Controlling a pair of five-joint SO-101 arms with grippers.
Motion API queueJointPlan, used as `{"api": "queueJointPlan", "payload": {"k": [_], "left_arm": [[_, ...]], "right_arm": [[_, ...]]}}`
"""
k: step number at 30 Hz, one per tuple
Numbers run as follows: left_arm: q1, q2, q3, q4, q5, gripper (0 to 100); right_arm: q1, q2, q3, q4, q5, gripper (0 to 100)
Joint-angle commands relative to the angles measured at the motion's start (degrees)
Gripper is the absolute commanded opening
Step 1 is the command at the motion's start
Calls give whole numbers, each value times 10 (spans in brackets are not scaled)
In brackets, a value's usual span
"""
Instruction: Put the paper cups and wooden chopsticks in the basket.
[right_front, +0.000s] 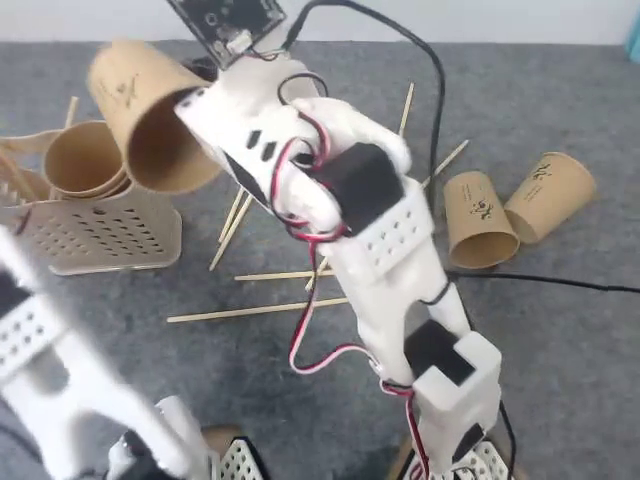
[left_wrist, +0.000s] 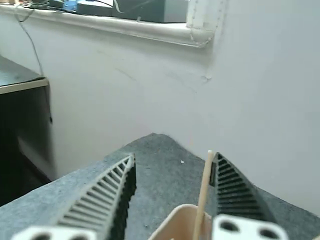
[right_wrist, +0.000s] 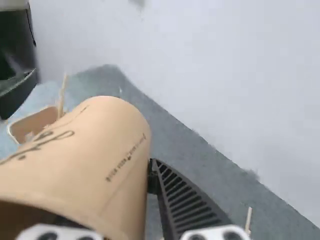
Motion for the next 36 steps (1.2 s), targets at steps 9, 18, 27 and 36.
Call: {"api": "queueJointPlan", "payload": {"k": [9,18,27,36], "left_arm": [[-238,-156,35,158,71,235],[-264,-156,229,73,70,235],[-220,-160,419,11,55,235],[-166,-160,473,-16,23,235]], "right_arm": [[-47,83,-23,-105,-11,8],[-59,161,-25,-112,62,8],[-60,175,-22,-89,65,22],[-60,168,-25,-122,60,198]]}}
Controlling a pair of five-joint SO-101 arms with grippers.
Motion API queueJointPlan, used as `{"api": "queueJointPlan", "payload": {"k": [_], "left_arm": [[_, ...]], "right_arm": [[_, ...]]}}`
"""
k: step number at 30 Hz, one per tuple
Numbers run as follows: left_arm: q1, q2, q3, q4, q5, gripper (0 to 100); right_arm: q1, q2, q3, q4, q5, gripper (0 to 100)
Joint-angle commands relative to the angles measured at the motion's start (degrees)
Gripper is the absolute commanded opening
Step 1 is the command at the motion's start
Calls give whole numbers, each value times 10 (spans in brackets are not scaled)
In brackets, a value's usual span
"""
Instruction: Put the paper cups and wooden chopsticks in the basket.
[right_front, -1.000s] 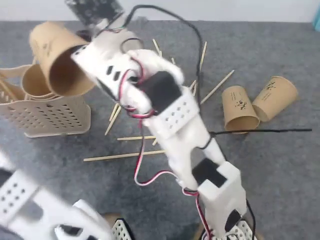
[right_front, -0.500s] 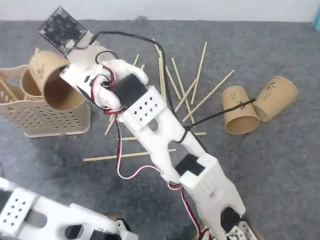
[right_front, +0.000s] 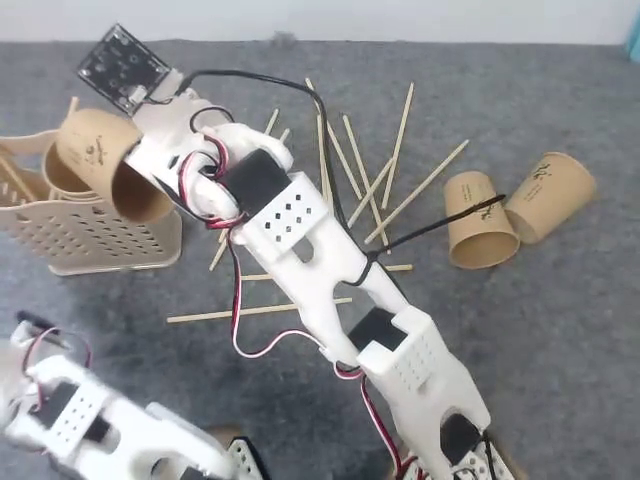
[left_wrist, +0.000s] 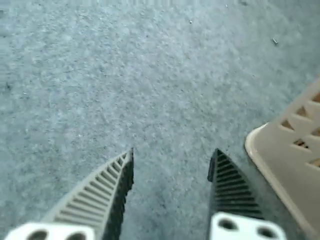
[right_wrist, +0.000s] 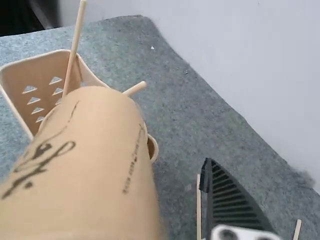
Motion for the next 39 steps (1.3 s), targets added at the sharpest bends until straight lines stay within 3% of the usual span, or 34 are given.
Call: {"api": "queueJointPlan", "payload": {"k": [1,8,15,39], "left_arm": [[11,-22,-4,-2,-6,235],[12,-22,-4,1,-7,235],[17,-22,-4,1,-8,235],[18,-23,4,-1,-30,235]], "right_arm": [[-5,-20,-26,-46,6,198],[-13,-21,-26,-128,6,188],[-43,-21,-27,-132,13,4],[-11,-33,-22,-82,8,9]]}}
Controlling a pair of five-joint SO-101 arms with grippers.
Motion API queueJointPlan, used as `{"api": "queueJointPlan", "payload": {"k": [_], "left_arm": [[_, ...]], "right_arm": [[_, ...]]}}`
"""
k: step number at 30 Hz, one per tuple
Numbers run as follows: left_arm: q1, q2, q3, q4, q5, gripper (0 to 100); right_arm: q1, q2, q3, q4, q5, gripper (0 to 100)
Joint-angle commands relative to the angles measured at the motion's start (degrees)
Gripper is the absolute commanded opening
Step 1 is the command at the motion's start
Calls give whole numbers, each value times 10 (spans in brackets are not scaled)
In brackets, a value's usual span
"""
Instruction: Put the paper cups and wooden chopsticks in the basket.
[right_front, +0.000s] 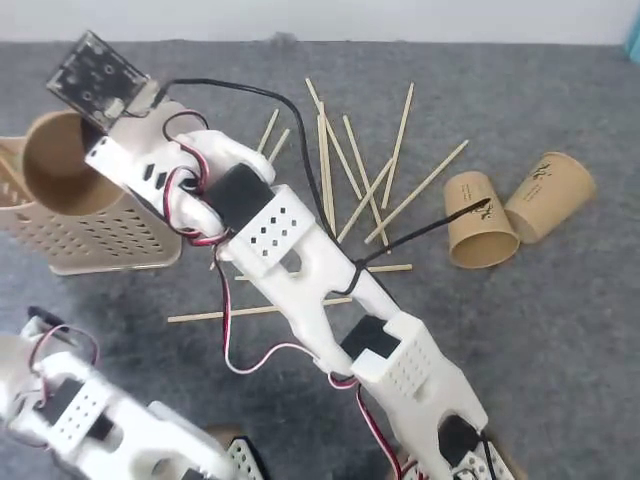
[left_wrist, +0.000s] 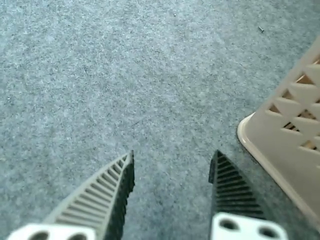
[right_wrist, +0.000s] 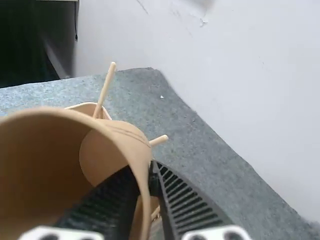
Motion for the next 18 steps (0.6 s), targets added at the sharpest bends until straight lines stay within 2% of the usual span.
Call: {"api": "queueJointPlan", "payload": {"k": [1,4,7,9,18], "left_arm": [[11,-19,-2,-1,-5,235],[19,-19,-1,0,-6,235],[19,-19,-1,0,-6,235],[19,-19,-1,1,-6,235],[20,-19,-1,1,-28,235]], "right_arm": [[21,-31,-22,9,7,9],[21,-22,-25,9,-11,57],[22,-21,-26,11,-56,202],[22,-23,-27,11,-69,257],[23,-97,-23,9,-69,226]]}}
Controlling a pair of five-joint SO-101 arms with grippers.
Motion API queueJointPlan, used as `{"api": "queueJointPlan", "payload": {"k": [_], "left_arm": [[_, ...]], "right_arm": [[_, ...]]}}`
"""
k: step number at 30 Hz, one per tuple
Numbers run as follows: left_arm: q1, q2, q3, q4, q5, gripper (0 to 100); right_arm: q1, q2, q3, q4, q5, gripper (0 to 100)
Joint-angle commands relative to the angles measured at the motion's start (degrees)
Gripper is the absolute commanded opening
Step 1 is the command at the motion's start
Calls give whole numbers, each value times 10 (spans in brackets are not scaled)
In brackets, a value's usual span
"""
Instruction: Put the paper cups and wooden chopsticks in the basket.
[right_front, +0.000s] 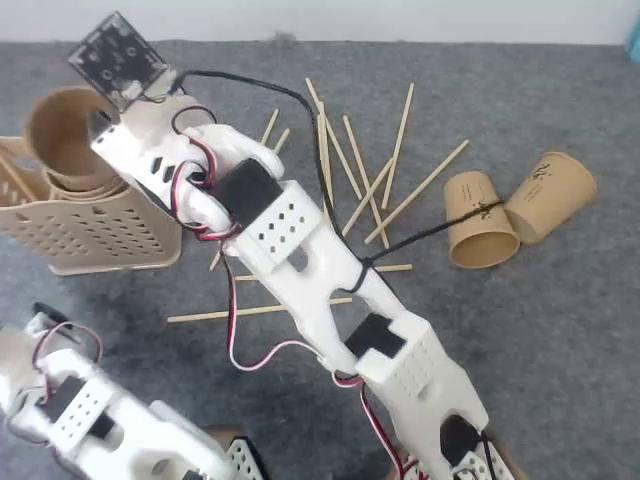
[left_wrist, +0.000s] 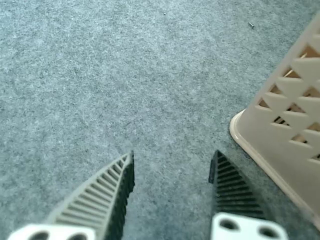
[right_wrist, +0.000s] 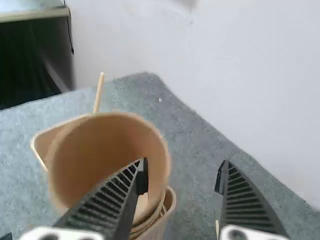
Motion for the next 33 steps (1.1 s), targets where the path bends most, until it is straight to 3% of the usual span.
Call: {"api": "queueJointPlan", "payload": {"k": [1,8,12,16,22,27,33], "left_arm": [[5,-19,-1,1,-15,235],[5,-19,-1,1,-15,235],[11,-19,0,1,-15,235],[33,-19,6,-1,-17,235],[68,-19,7,3,-63,232],[116,-20,-15,55,-112,232],[136,-20,-117,190,-127,232]], "right_arm": [[20,-70,-23,2,-6,226],[31,-87,-40,51,-6,225],[50,-126,-56,178,-3,135],[82,-145,-55,278,62,7],[145,-178,-78,467,92,8],[240,-306,100,464,93,8],[323,-516,389,438,95,8]]}}
